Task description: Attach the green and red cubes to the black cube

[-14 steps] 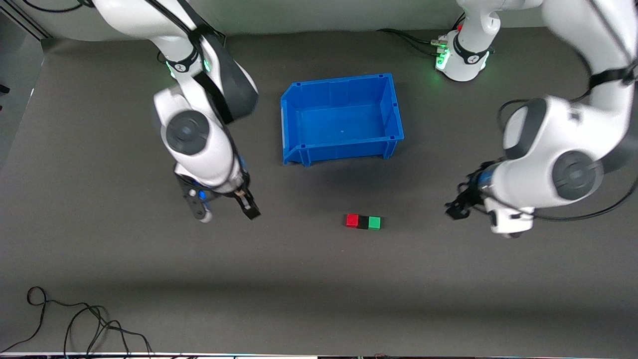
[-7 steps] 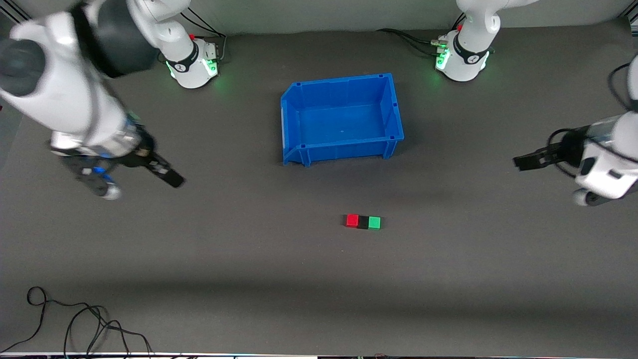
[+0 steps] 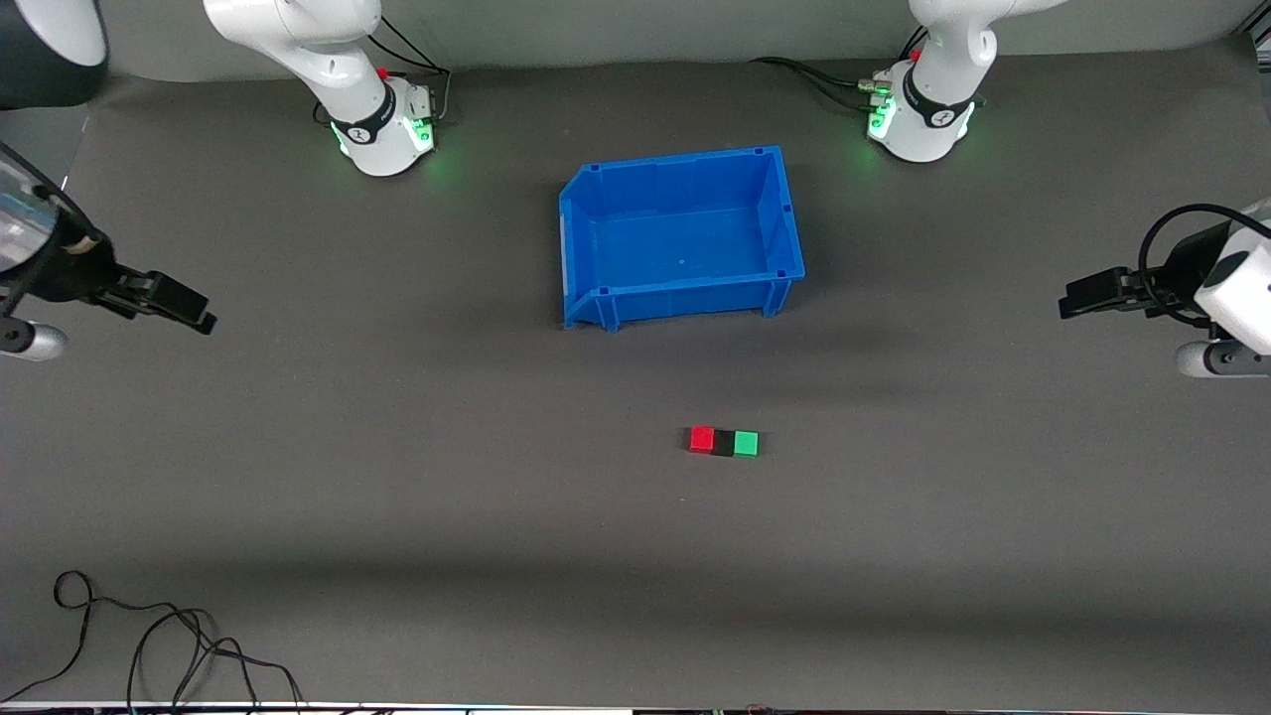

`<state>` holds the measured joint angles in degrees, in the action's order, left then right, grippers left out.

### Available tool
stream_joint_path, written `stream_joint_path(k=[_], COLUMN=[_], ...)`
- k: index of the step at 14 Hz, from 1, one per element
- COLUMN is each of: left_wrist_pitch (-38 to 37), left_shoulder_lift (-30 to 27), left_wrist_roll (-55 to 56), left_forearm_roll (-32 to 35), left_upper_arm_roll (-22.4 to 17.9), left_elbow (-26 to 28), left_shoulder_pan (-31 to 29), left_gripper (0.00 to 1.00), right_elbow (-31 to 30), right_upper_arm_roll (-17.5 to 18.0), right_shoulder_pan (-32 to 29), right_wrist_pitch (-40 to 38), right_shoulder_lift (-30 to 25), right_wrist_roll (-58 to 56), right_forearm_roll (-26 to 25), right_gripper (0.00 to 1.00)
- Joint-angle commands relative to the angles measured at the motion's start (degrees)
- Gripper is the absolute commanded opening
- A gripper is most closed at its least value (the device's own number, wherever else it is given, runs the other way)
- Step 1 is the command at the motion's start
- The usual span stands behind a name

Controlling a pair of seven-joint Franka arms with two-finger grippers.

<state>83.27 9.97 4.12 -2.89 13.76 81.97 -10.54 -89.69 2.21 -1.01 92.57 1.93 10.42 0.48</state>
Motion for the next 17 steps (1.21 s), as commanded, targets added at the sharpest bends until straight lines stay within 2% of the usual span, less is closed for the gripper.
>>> stream_joint_path(k=[1, 3, 6, 7, 8, 10, 11, 14, 17], left_wrist_pitch=[1.90, 2.77, 11.81, 13.13, 13.24, 13.41, 13.59, 13.24, 12.53], left_shoulder_lift=[-2.32, -3.63, -11.44, -12.59, -12.69, -12.78, -12.52, -9.89, -10.05], left_wrist_roll=[-1.31, -1.31, -1.39, -1.39, -1.39, -2.18, -2.71, -4.21, -4.56], left_forearm_roll=[0.78, 0.78, 0.26, 0.17, 0.60, 0.87, 0.87, 0.87, 0.96], left_upper_arm_roll=[-0.40, -0.31, -0.31, -0.48, -1.27, -8.10, -9.26, -9.27, -9.36], left_elbow=[2.93, 4.85, 17.48, 19.26, 19.36, 18.75, 17.70, 13.31, 14.26], left_shoulder_pan=[0.52, 0.61, 0.61, 1.48, 3.83, 10.51, 11.15, 11.06, 11.15], left_gripper=[1.00, 1.00, 0.99, 0.99, 0.99, 0.99, 0.99, 0.99, 0.99], right_elbow=[0.65, 0.83, 0.74, 0.74, 0.83, 0.74, 0.74, 0.74, 1.70], right_upper_arm_roll=[0.78, 0.43, 0.16, -1.14, -2.46, -3.88, -3.88, -3.79, -3.88], right_shoulder_pan=[-2.15, -2.15, -2.24, -1.37, 0.03, 1.10, 1.19, 1.19, 1.10], right_wrist_pitch=[-0.29, -0.29, -0.37, -0.37, -0.55, -0.81, -0.81, -2.65, -3.19], right_shoulder_lift=[-0.88, -0.87, -0.87, -0.87, -0.87, -0.87, -0.87, -0.87, -0.70], right_wrist_roll=[-9.17, -11.38, -11.47, -11.21, -11.12, -10.77, -10.51, -10.07, -10.16], right_forearm_roll=[-0.83, -0.83, -0.74, -0.65, -0.56, -0.56, -0.56, 0.05, 1.63], right_gripper=[1.00, 1.00, 1.00, 1.00, 1.00, 1.00, 1.00, 1.00, 1.00])
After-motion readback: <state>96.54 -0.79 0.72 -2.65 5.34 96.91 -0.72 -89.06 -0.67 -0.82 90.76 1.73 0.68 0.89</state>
